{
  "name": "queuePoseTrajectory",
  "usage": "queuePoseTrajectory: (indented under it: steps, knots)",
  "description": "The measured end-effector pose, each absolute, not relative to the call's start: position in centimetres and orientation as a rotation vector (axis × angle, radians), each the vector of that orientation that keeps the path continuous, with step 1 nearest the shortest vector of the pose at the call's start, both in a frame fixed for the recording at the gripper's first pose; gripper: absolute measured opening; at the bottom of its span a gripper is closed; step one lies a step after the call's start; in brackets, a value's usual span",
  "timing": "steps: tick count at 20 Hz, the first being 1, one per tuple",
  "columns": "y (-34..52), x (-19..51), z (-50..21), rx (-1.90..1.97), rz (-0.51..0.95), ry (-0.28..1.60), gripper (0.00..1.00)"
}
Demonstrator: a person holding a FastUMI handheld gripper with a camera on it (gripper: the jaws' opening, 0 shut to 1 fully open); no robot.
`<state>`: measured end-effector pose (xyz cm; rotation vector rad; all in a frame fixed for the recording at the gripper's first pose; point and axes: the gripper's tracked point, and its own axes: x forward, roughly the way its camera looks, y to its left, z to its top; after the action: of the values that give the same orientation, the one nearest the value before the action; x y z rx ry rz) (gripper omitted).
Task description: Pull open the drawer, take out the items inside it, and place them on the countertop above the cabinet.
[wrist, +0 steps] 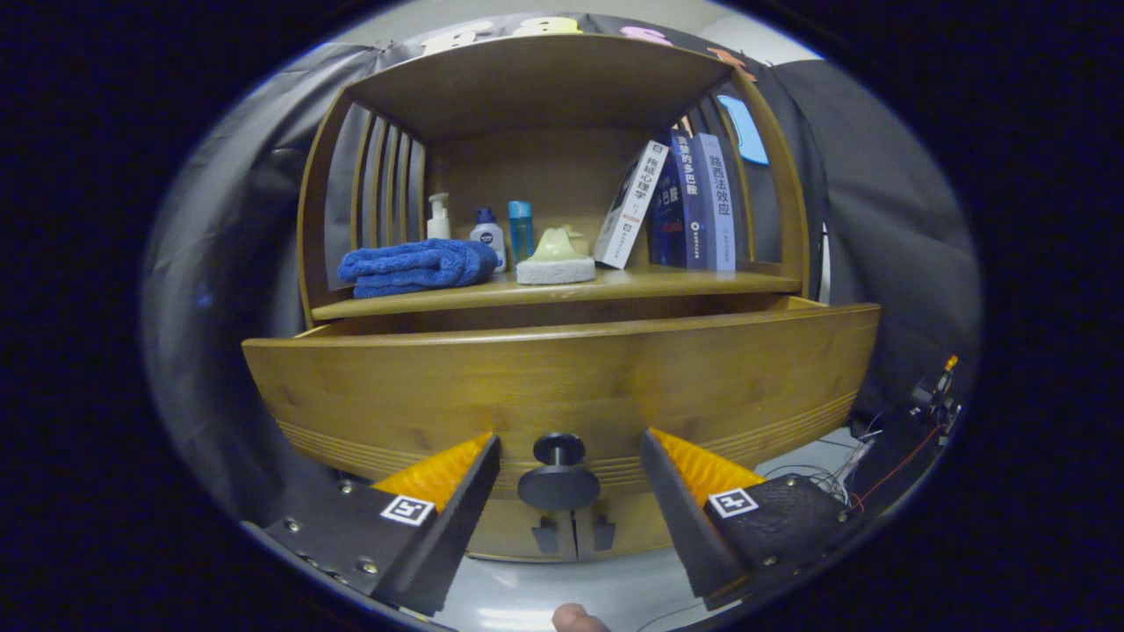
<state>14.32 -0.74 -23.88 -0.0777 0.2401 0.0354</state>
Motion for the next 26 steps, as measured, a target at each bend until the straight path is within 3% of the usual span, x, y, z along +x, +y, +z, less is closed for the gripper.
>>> queuePoseTrajectory:
  steps: [26]
  knots:
    - [0.3, 22.7, -23.8, -0.118, 0.036, 0.287, 0.98]
